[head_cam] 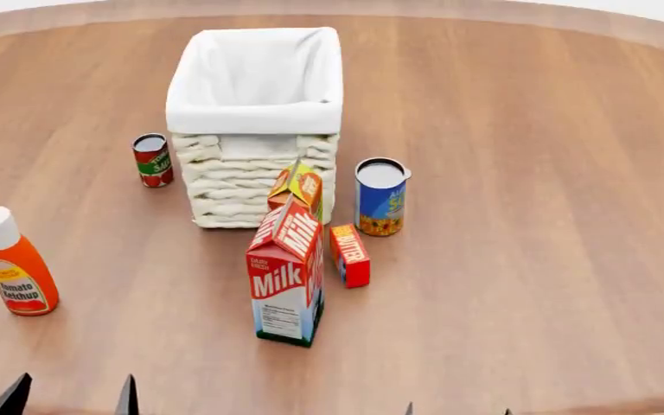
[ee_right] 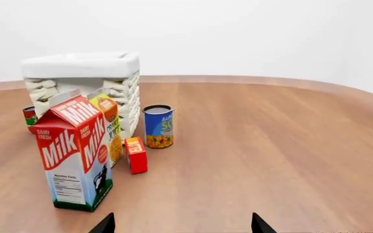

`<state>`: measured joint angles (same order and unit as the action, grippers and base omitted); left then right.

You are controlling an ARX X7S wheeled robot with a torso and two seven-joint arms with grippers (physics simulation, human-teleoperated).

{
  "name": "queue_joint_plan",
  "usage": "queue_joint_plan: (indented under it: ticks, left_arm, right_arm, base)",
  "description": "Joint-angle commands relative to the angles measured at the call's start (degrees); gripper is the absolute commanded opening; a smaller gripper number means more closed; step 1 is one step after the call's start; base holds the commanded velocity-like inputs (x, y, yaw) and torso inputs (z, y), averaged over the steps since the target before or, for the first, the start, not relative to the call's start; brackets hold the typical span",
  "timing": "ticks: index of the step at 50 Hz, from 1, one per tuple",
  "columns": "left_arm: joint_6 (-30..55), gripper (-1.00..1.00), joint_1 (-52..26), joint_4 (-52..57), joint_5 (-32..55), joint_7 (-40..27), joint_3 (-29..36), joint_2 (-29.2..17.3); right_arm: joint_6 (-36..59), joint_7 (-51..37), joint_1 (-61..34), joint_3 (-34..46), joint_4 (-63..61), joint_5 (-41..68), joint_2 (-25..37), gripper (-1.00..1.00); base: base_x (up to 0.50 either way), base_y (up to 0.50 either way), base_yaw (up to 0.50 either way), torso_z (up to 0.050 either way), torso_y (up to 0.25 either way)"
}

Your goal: Pick up the butter and put it in the basket.

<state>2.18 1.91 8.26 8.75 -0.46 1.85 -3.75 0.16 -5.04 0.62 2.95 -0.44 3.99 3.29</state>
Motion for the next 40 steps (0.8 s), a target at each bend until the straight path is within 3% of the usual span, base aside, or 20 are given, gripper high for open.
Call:
queue_joint_plan:
  ticks: [1, 6, 12, 15, 16, 26, 31, 40]
  left_arm:
    - [-0.7, 1.0, -0.9, -0.3, 3.0, 0.2, 0.5, -0.8]
    - [-4.8, 1.0, 0.4, -0.2, 1.3, 0.6, 1.5, -1.9]
    - [-4.0, 1.0, 0.5, 0.6, 1.7, -0.6, 1.5, -2.3]
    - [0.6, 1.0, 0.1, 1.6, 0.1, -3.2, 1.6, -2.5]
    - [0.9, 1.0, 0.0, 0.3, -2.7, 2.9, -3.5, 2.5]
    - [1.1, 1.0, 0.0, 2.2, -0.8, 0.6, -2.7, 0.8]
    - [4.5, 1.0, 1.1, 9.4, 0.3, -1.0, -3.0, -0.2]
    - [13.3, 1.0, 4.9, 32.3, 5.8, -3.7, -5.6, -3.1]
  right_arm:
    - [-0.2, -1.2, -0.6, 1.0, 1.0, 1.2, 1.0, 1.0]
    - [0.1, -1.7, -0.5, 2.0, 0.8, 0.6, 1.3, 1.0]
    - [0.4, -2.3, -0.2, 2.5, 0.4, 0.7, 1.7, 1.0]
    - [0.3, -2.5, 0.0, 2.6, 0.3, 0.9, 1.8, 1.0]
    - [0.6, 2.9, 0.2, -2.9, 0.2, -3.7, -2.8, 1.0]
    - [0.9, 0.5, 0.7, -0.7, -0.9, -0.9, -1.0, 1.0]
    - [5.7, -0.5, 1.6, -0.1, -11.5, -0.2, 0.0, 1.0]
    - [24.5, -3.0, 0.4, 0.7, -46.2, 0.0, 1.8, 1.0]
  base:
    - [0.0, 0.0, 0.0, 0.0, 0.0]
    - [0.0, 0.0, 0.0, 0.0, 0.0]
    - [0.0, 0.0, 0.0, 0.0, 0.0]
    - [0.0, 0.0, 0.0, 0.0, 0.0]
    - [0.0, 0.0, 0.0, 0.0, 0.0]
    - [0.0, 0.0, 0.0, 0.0, 0.0]
    - [0.0, 0.0, 0.0, 0.0, 0.0]
    - [0.0, 0.0, 0.0, 0.0, 0.0]
